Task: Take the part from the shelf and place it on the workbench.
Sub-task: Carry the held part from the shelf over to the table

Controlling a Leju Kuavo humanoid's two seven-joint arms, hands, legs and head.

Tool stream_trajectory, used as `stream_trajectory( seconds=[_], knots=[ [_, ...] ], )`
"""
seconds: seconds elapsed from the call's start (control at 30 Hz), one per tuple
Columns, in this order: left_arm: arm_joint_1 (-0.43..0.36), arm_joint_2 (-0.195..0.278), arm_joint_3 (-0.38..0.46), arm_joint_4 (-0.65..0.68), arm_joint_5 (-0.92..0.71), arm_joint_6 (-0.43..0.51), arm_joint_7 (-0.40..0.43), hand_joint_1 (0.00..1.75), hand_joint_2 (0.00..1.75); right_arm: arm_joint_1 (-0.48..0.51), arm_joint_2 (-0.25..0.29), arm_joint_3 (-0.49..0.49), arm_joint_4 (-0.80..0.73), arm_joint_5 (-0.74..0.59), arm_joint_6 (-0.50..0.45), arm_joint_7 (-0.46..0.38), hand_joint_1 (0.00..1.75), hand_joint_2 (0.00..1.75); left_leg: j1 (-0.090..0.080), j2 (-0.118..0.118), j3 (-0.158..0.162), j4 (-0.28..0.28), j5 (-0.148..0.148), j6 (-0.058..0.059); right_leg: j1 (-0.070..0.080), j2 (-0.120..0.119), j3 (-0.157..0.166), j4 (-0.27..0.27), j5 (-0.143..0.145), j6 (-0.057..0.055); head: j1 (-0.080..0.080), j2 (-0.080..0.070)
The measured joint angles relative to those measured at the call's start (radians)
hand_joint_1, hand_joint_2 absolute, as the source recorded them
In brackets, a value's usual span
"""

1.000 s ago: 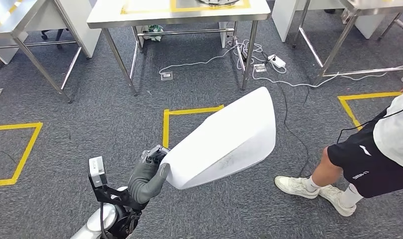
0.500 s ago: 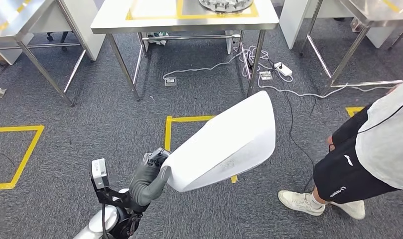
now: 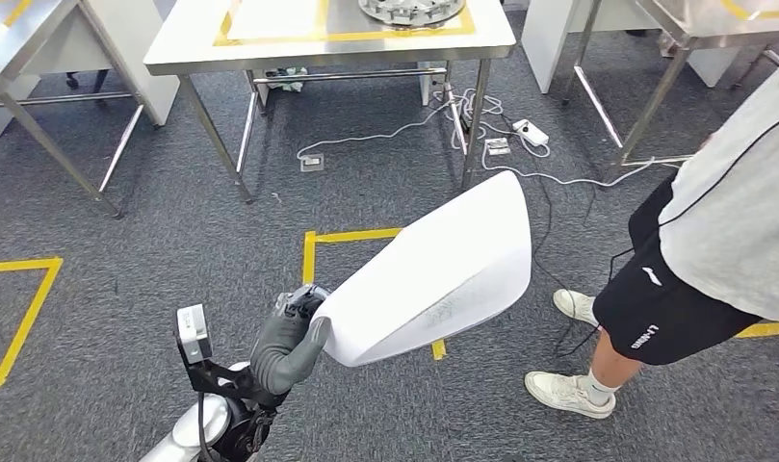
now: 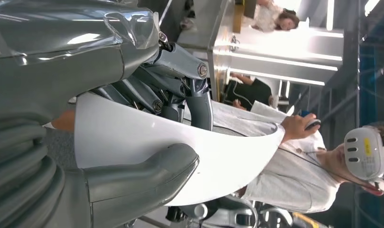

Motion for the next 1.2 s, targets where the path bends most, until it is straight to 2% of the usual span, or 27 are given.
stream_trajectory(
  seconds=[0.07,0.1,0.13,0.17,0.23,0.27,0.3,0.33,0.4,0.43,0.47,0.5,0.57,0.63,0.7,0.77,0.8,0.83,0.87,0.93,1.0,1.07,1.13,1.2],
  knots=[
    [-0.002,0.002,0.0,-0.002,0.003,0.009,0.004,1.75,1.75,-0.002,0.006,0.002,-0.001,0.006,0.004,0.002,0.0,0.0,-0.01,-0.003,0.018,-0.031,0.008,0.001,-0.008,-0.003,0.006,-0.014,0.005,0.011,-0.001,0.0],
    [-0.002,0.003,0.0,-0.003,0.005,0.011,0.007,1.75,1.75,-0.003,0.007,0.002,-0.001,0.009,0.006,0.004,0.0,0.0,-0.011,-0.004,0.034,-0.055,0.019,0.004,-0.009,-0.005,0.008,-0.016,0.006,0.014,-0.002,0.0],
    [-0.002,0.003,0.0,-0.003,0.006,0.011,0.01,1.75,1.75,-0.005,0.009,0.003,-0.001,0.011,0.008,0.007,0.0,0.0,-0.01,-0.003,0.052,-0.08,0.031,0.012,-0.007,-0.006,0.005,-0.005,-0.001,0.013,-0.003,0.0],
    [-0.004,0.002,-0.001,-0.003,0.007,0.01,0.013,1.75,1.75,-0.008,0.008,0.003,-0.001,0.012,0.01,0.01,0.0,0.0,-0.006,-0.002,0.068,-0.102,0.042,0.019,-0.004,-0.007,-0.009,0.026,-0.017,0.01,-0.003,0.0],
    [-0.006,0.0,-0.005,-0.002,0.009,0.007,0.018,1.75,1.75,-0.014,0.005,0.004,-0.001,0.014,0.011,0.017,0.0,0.0,-0.001,0.0,0.074,-0.115,0.048,0.025,-0.007,-0.007,-0.067,0.141,-0.065,0.005,-0.001,0.0],
    [-0.005,0.0,-0.007,-0.002,0.008,0.005,0.019,1.75,1.75,-0.015,0.004,0.004,-0.001,0.012,0.009,0.02,0.0,0.0,0.0,-0.001,0.073,-0.113,0.047,0.022,-0.01,-0.008,-0.097,0.197,-0.082,0.008,0.0,0.0],
    [-0.003,0.0,-0.01,-0.002,0.007,0.004,0.021,1.75,1.75,-0.016,0.003,0.004,-0.001,0.011,0.006,0.022,0.0,0.0,0.002,-0.003,0.071,-0.109,0.044,0.017,-0.014,-0.008,-0.115,0.226,-0.087,0.017,0.001,0.0],
    [-0.002,0.002,-0.012,-0.002,0.006,0.003,0.023,1.75,1.75,-0.016,0.002,0.004,-0.001,0.01,0.002,0.023,0.0,0.0,0.006,-0.004,0.069,-0.102,0.04,0.01,-0.018,-0.008,-0.112,0.215,-0.076,0.03,0.001,0.0],
    [0.0,0.005,-0.016,-0.002,0.001,0.003,0.025,1.75,1.75,-0.017,0.003,0.004,-0.001,0.009,-0.003,0.023,0.0,0.0,0.018,-0.006,0.058,-0.069,0.021,-0.015,-0.027,-0.01,-0.059,0.107,-0.029,0.061,0.001,0.0],
    [0.0,0.007,-0.016,-0.003,-0.002,0.006,0.027,1.75,1.75,-0.018,0.007,0.003,-0.002,0.009,-0.002,0.024,0.0,0.0,0.021,-0.007,0.048,-0.044,0.008,-0.029,-0.03,-0.009,-0.034,0.058,-0.011,0.07,0.003,0.0],
    [0.001,0.009,-0.017,-0.004,-0.005,0.008,0.028,1.75,1.75,-0.019,0.009,0.003,-0.003,0.011,0.0,0.024,0.0,0.0,0.022,-0.007,0.036,-0.02,-0.005,-0.041,-0.031,-0.008,-0.021,0.033,-0.005,0.067,0.003,0.0],
    [0.002,0.012,-0.019,-0.008,-0.009,0.011,0.029,1.75,1.75,-0.018,0.012,0.004,-0.004,0.013,0.003,0.026,0.0,0.0,0.021,-0.007,0.026,-0.001,-0.016,-0.049,-0.03,-0.006,-0.019,0.03,-0.008,0.058,0.001,0.0],
    [0.005,0.017,-0.022,-0.015,-0.014,0.016,0.031,1.75,1.75,-0.016,0.017,0.004,-0.007,0.019,0.012,0.03,0.0,0.0,0.024,-0.009,0.018,0.014,-0.024,-0.053,-0.028,-0.002,-0.026,0.043,-0.012,0.034,-0.006,0.0],
    [0.007,0.021,-0.024,-0.021,-0.016,0.019,0.031,1.75,1.75,-0.014,0.022,0.005,-0.008,0.024,0.019,0.033,0.0,0.0,0.03,-0.006,0.011,0.033,-0.04,-0.059,-0.028,-0.002,-0.026,0.042,-0.011,0.026,-0.01,0.0],
    [0.009,0.025,-0.024,-0.026,-0.019,0.023,0.031,1.75,1.75,-0.014,0.023,0.005,-0.008,0.027,0.022,0.035,0.0,0.0,0.033,-0.003,-0.025,0.116,-0.091,-0.068,-0.027,-0.002,-0.025,0.04,-0.01,0.022,-0.012,0.0],
    [0.012,0.028,-0.024,-0.029,-0.025,0.027,0.031,1.75,1.75,-0.014,0.022,0.006,-0.008,0.028,0.024,0.036,0.0,0.0,0.034,-0.002,-0.087,0.246,-0.147,-0.072,-0.024,-0.003,-0.026,0.04,-0.011,0.021,-0.013,0.0],
    [0.014,0.031,-0.024,-0.029,-0.029,0.028,0.032,1.75,1.75,-0.014,0.023,0.006,-0.008,0.028,0.026,0.036,0.0,0.0,0.034,-0.002,-0.108,0.287,-0.156,-0.071,-0.022,-0.003,-0.026,0.04,-0.011,0.021,-0.013,0.0],
    [0.015,0.033,-0.024,-0.03,-0.033,0.029,0.033,1.75,1.75,-0.014,0.023,0.007,-0.008,0.028,0.028,0.036,0.0,0.0,0.034,-0.002,-0.113,0.292,-0.147,-0.066,-0.019,-0.002,-0.025,0.04,-0.011,0.021,-0.013,0.0],
    [0.016,0.035,-0.024,-0.032,-0.037,0.031,0.034,1.75,1.75,-0.014,0.024,0.007,-0.008,0.027,0.031,0.036,0.0,0.0,0.032,-0.003,-0.098,0.256,-0.12,-0.058,-0.017,-0.002,-0.024,0.04,-0.011,0.021,-0.013,0.0],
    [0.016,0.038,-0.023,-0.041,-0.047,0.034,0.039,1.75,1.75,-0.014,0.03,0.008,-0.008,0.026,0.038,0.036,0.0,0.0,0.023,0.005,-0.034,0.12,-0.055,-0.032,-0.013,-0.002,-0.021,0.037,-0.011,0.021,-0.012,0.0],
    [0.014,0.041,-0.023,-0.05,-0.054,0.036,0.047,1.75,1.75,-0.013,0.039,0.008,-0.008,0.024,0.045,0.036,0.0,0.0,0.011,0.016,0.007,0.032,-0.026,-0.013,-0.012,-0.006,-0.018,0.03,-0.009,0.024,-0.012,0.0],
    [0.013,0.045,-0.023,-0.055,-0.059,0.039,0.056,1.75,1.75,-0.01,0.049,0.008,-0.009,0.022,0.055,0.036,0.0,0.0,0.001,0.015,0.012,0.013,-0.023,-0.007,-0.014,-0.015,-0.013,0.02,-0.006,0.029,-0.013,0.0],
    [0.015,0.048,-0.023,-0.062,-0.064,0.041,0.064,1.75,1.75,-0.005,0.056,0.008,-0.009,0.021,0.066,0.037,0.0,0.0,0.004,0.003,0.031,-0.024,-0.005,-0.004,-0.011,-0.022,-0.011,0.023,-0.01,0.033,-0.012,0.0],
    [0.016,0.049,-0.024,-0.067,-0.067,0.04,0.07,1.75,1.75,-0.003,0.057,0.008,-0.009,0.02,0.077,0.037,0.0,0.0,0.008,-0.008,0.051,-0.059,0.015,0.001,-0.005,-0.02,-0.038,0.087,-0.044,0.024,-0.009,0.0]
  ],
)
